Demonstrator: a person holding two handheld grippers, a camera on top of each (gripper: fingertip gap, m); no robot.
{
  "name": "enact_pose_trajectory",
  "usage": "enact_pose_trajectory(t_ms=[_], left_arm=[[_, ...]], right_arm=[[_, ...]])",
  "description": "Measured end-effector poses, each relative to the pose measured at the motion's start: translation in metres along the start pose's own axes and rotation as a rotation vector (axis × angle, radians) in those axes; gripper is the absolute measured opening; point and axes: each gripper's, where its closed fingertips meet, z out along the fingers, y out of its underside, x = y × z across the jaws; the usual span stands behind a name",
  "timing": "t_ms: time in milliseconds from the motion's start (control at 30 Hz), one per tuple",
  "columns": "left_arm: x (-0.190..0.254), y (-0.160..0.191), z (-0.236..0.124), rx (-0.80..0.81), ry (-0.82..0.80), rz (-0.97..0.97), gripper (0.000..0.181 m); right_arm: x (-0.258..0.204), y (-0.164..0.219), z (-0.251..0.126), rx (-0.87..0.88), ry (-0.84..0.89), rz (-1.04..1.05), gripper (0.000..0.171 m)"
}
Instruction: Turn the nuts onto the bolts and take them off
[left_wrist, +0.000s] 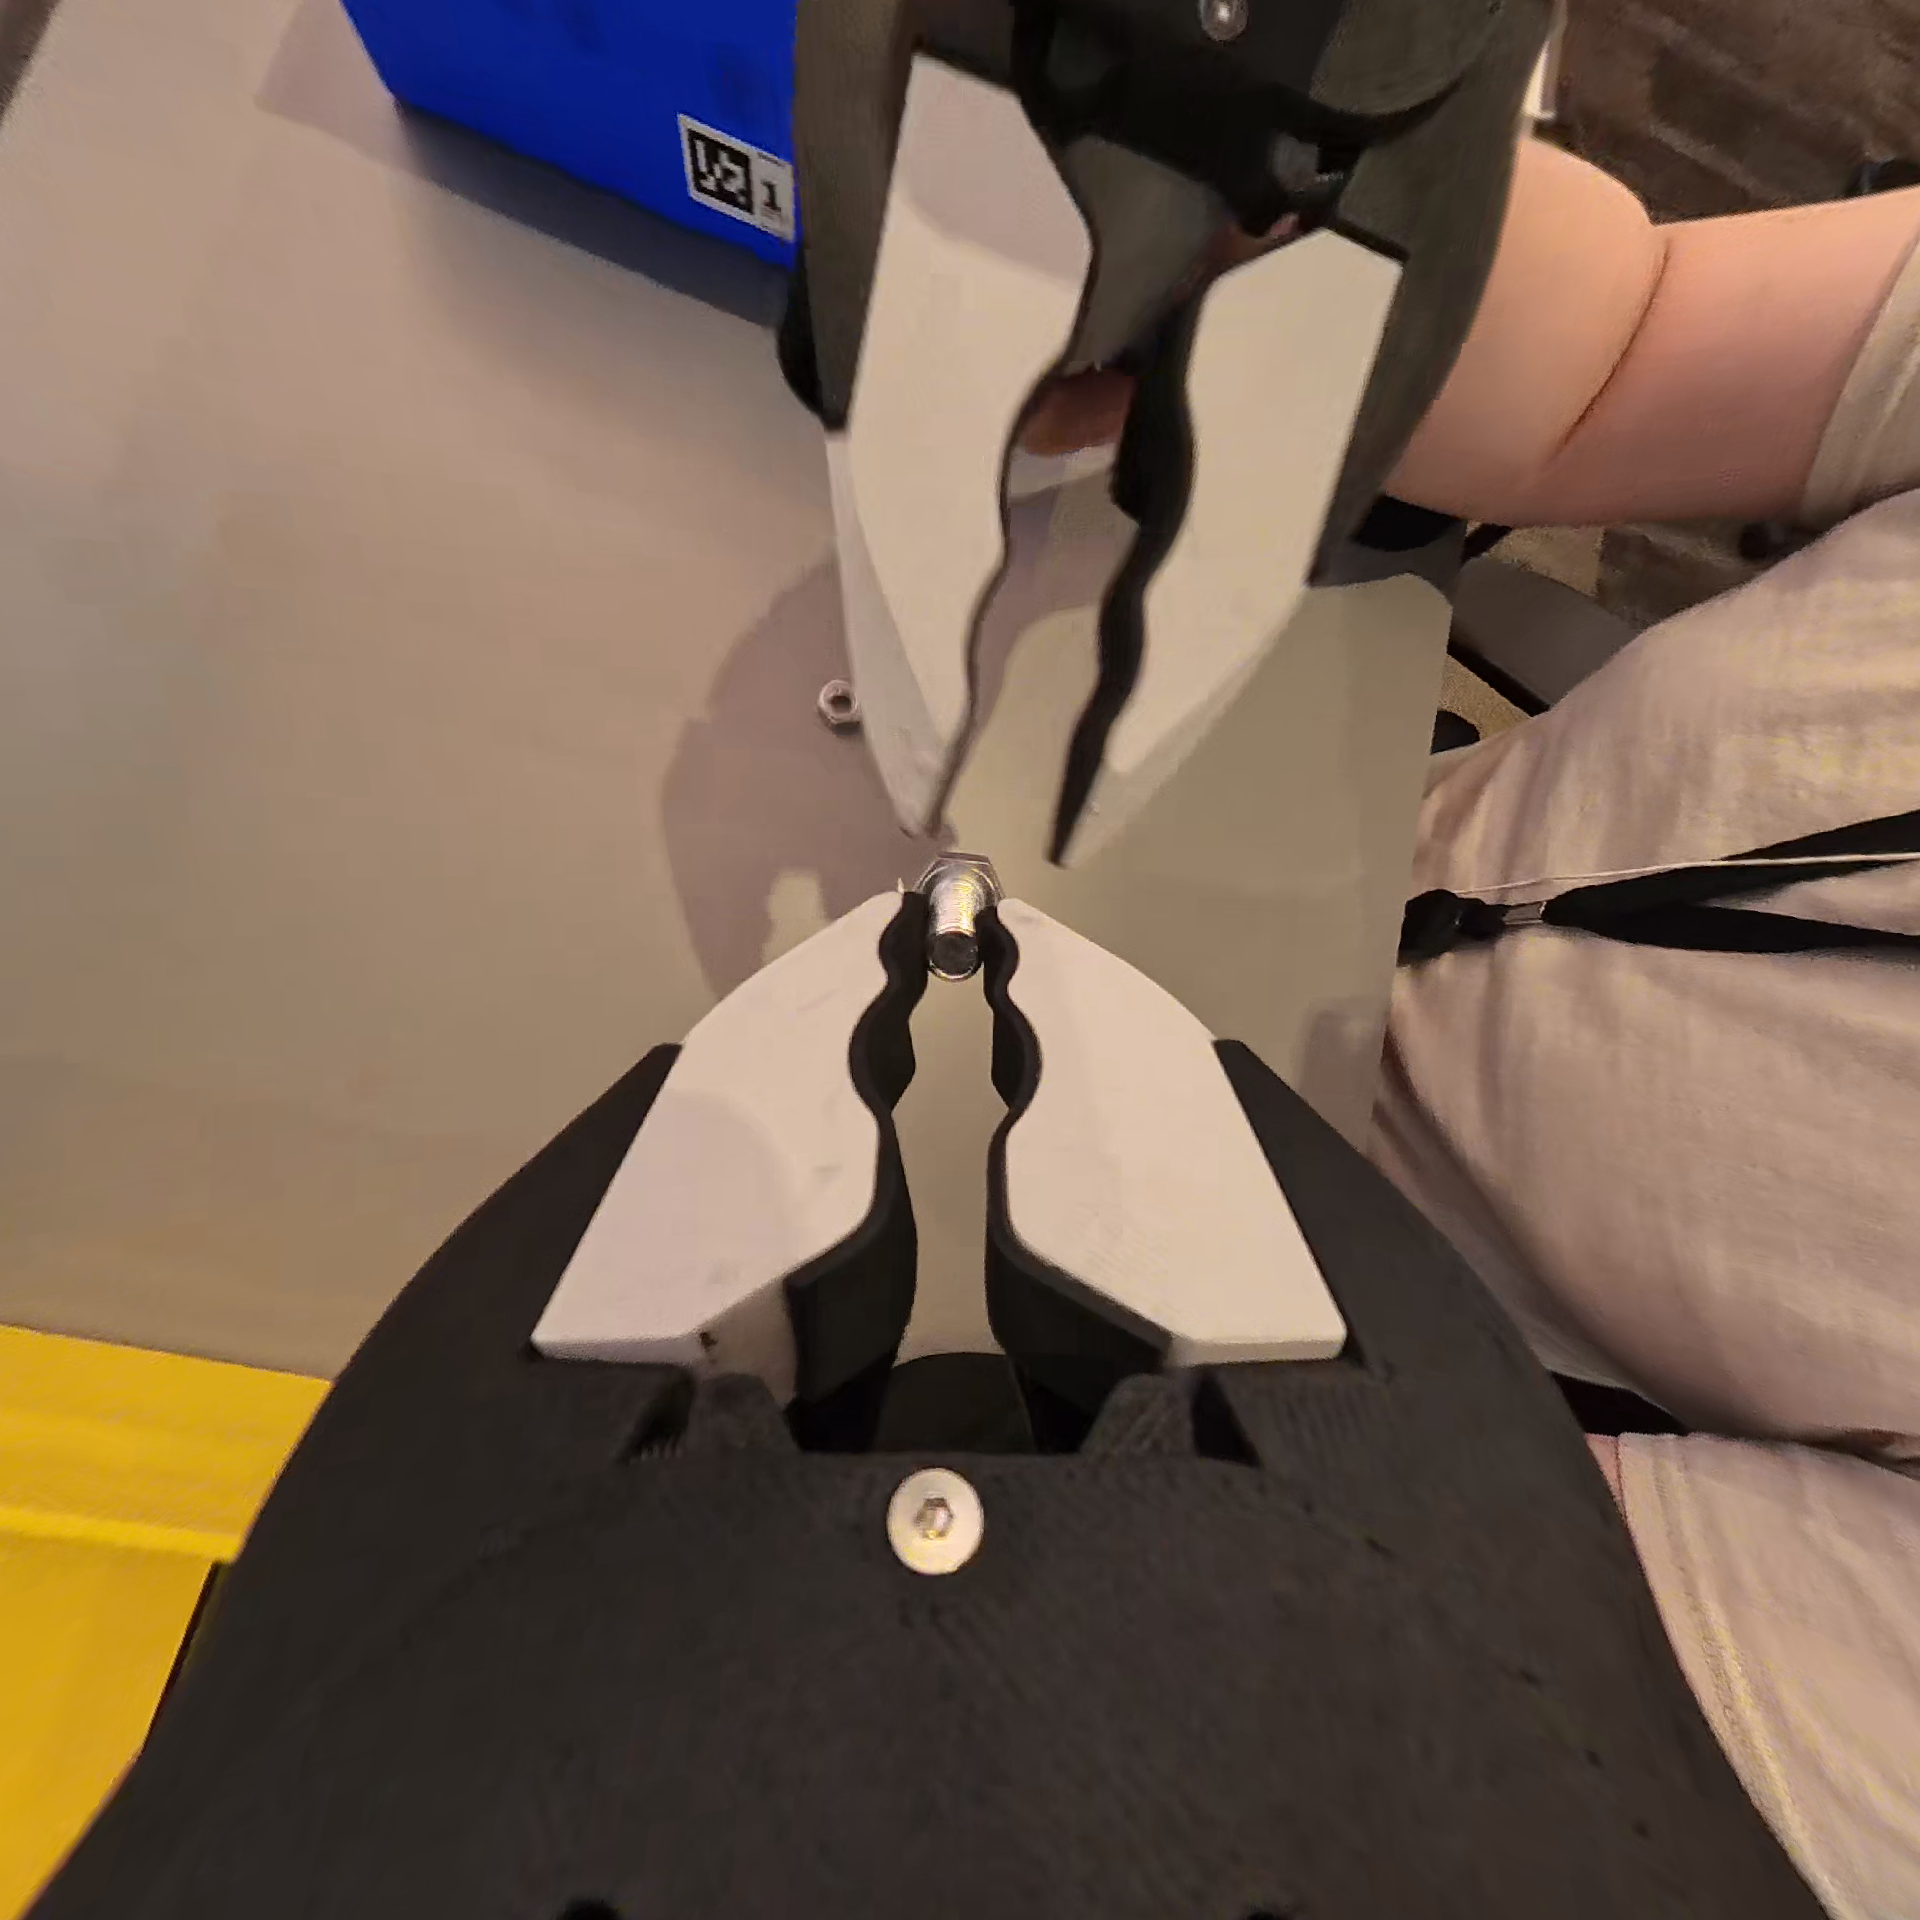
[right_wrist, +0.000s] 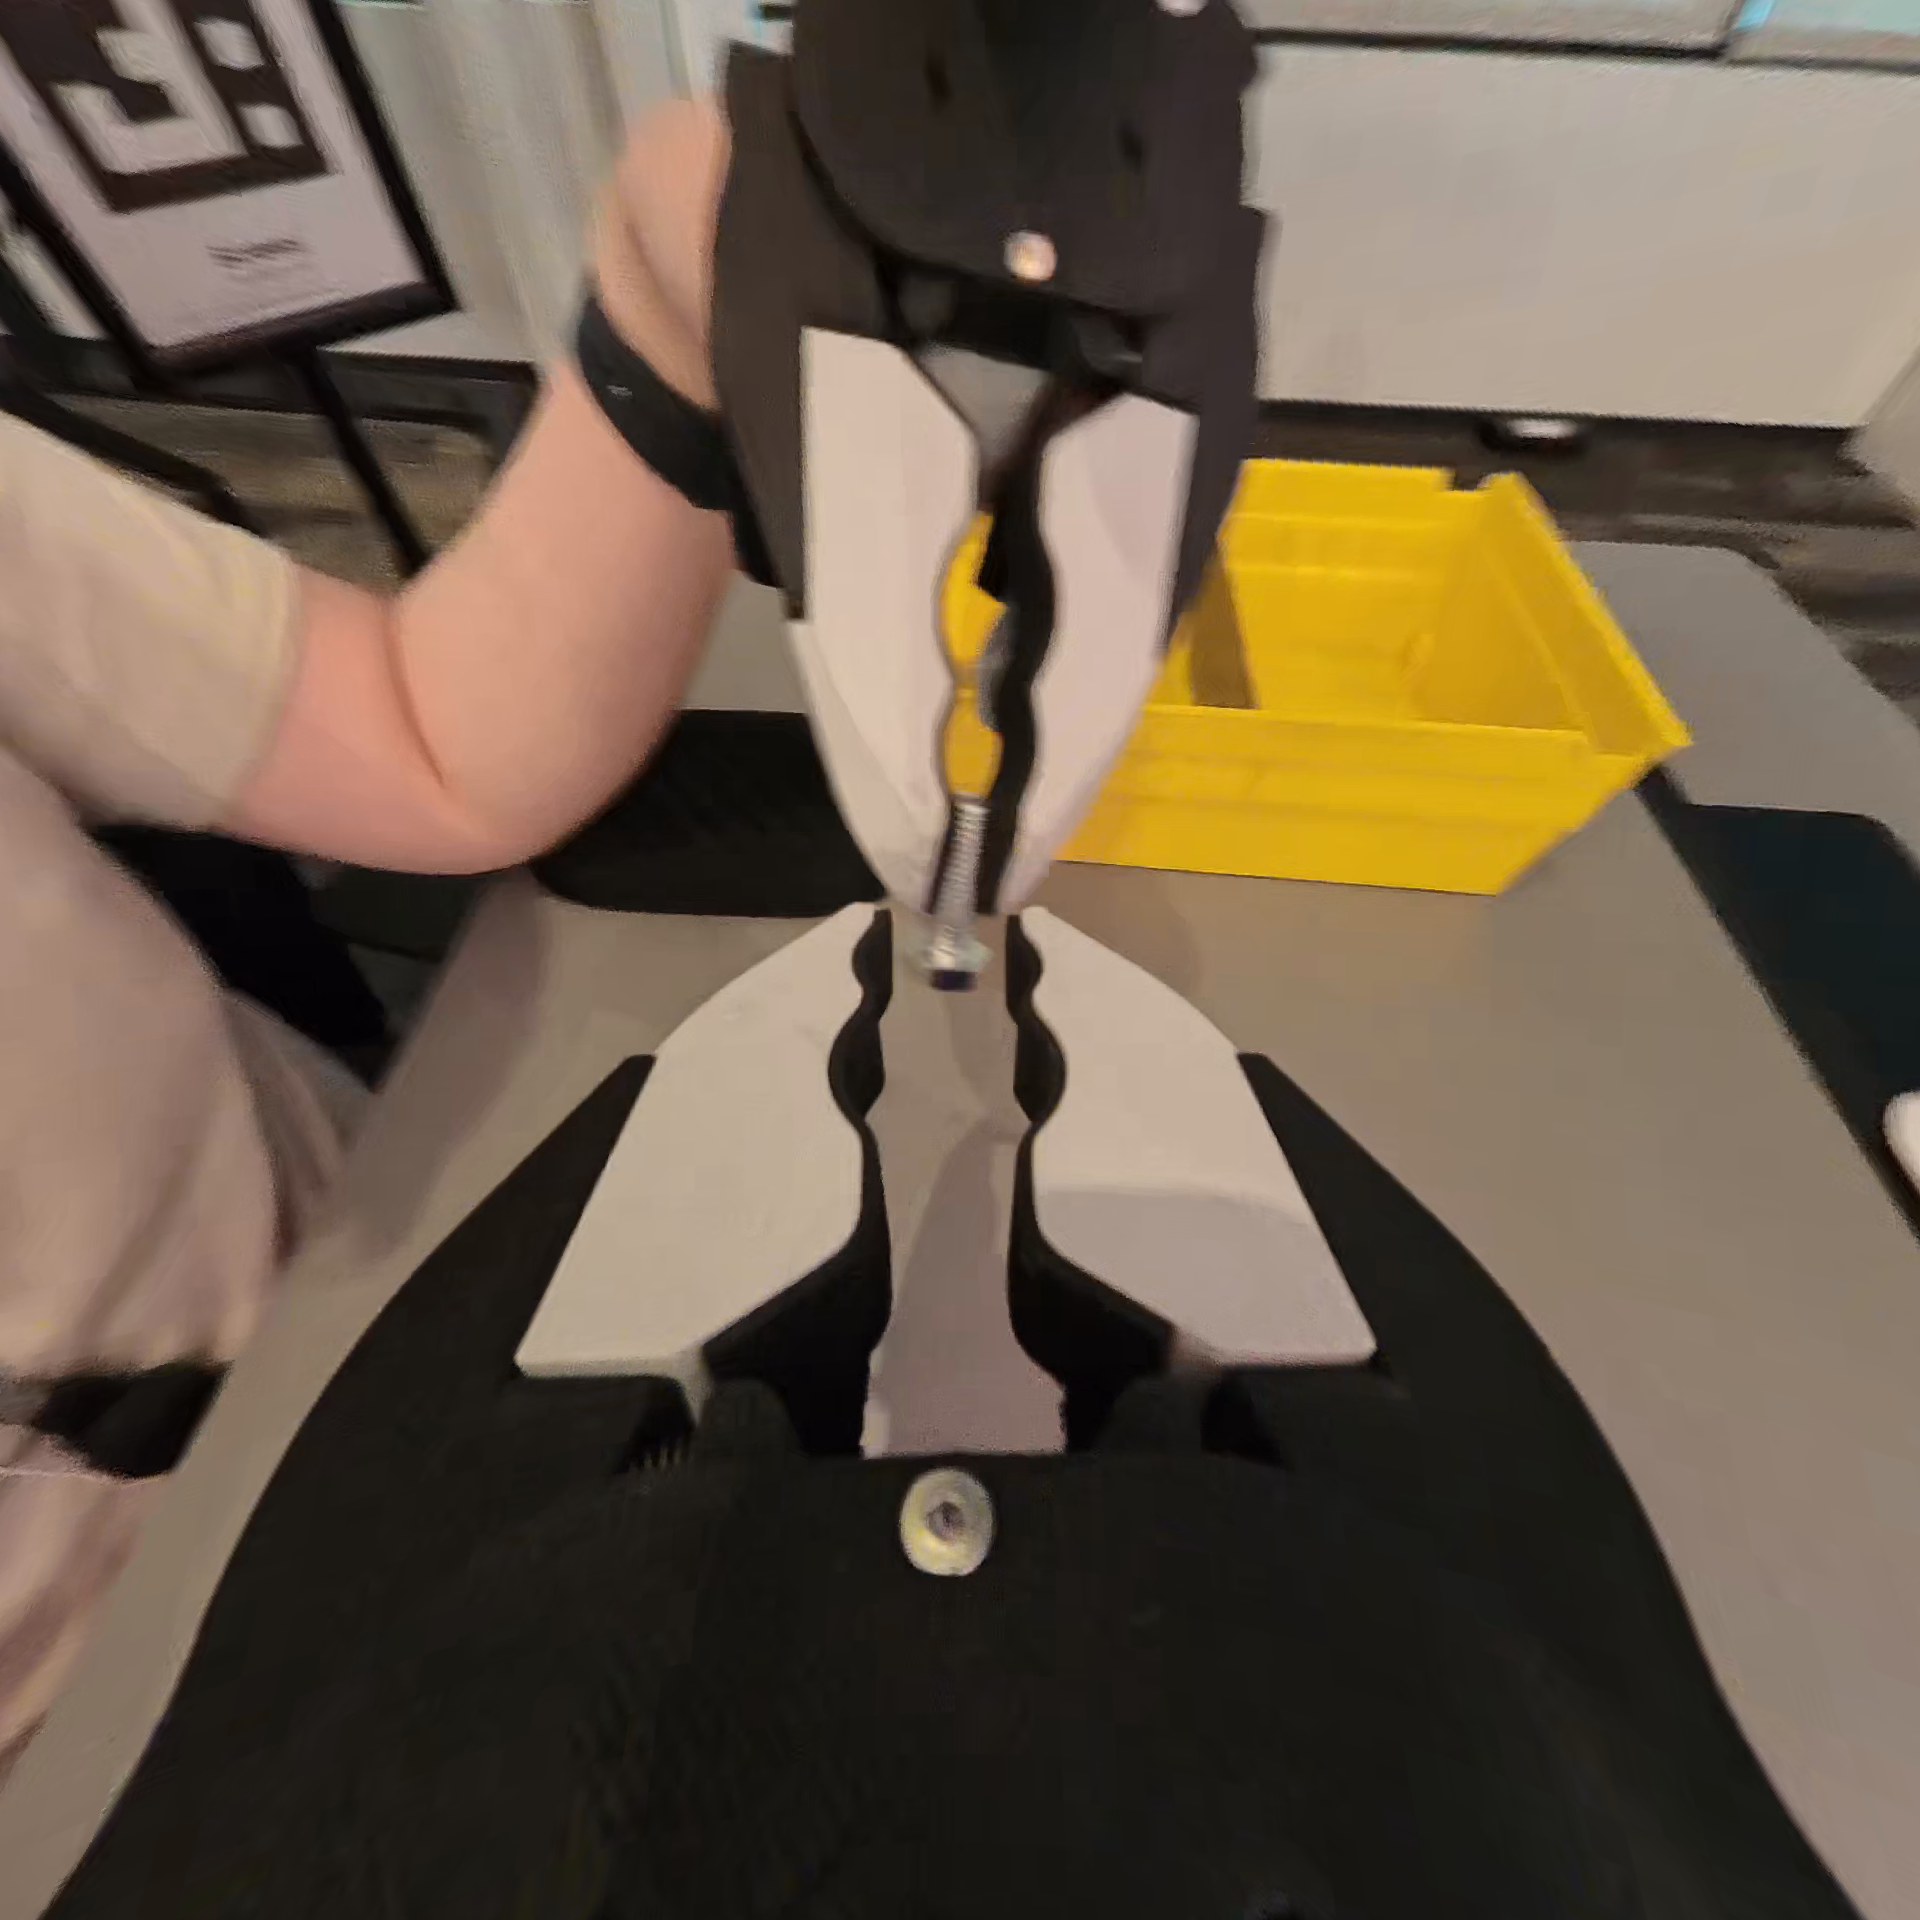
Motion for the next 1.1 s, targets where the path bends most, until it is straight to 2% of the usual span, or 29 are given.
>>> enact_pose_trajectory(t_ms=[133,300,533,667,933,1100], left_arm=[[0.004,-0.002,0.008,-0.013,0.035,0.004,0.010],[0.006,-0.002,0.010,-0.012,0.072,-0.005,0.010],[0.011,-0.012,0.007,0.058,0.160,-0.053,0.010],[0.009,-0.020,0.003,0.102,0.154,-0.057,0.010],[0.015,-0.019,0.004,0.092,0.166,-0.011,0.010],[0.021,-0.027,-0.009,0.172,0.234,-0.054,0.013]], right_arm=[[-0.001,0.018,0.008,-0.102,0.001,-0.035,0.021],[-0.004,0.024,0.013,-0.118,-0.053,0.021,0.021],[-0.008,0.016,0.008,-0.012,-0.198,0.215,0.020],[-0.006,0.009,0.005,0.070,-0.308,0.420,0.023],[-0.015,0.004,0.006,0.121,-0.425,0.501,0.027],[-0.017,-0.008,-0.001,0.192,-0.473,0.508,0.019]])
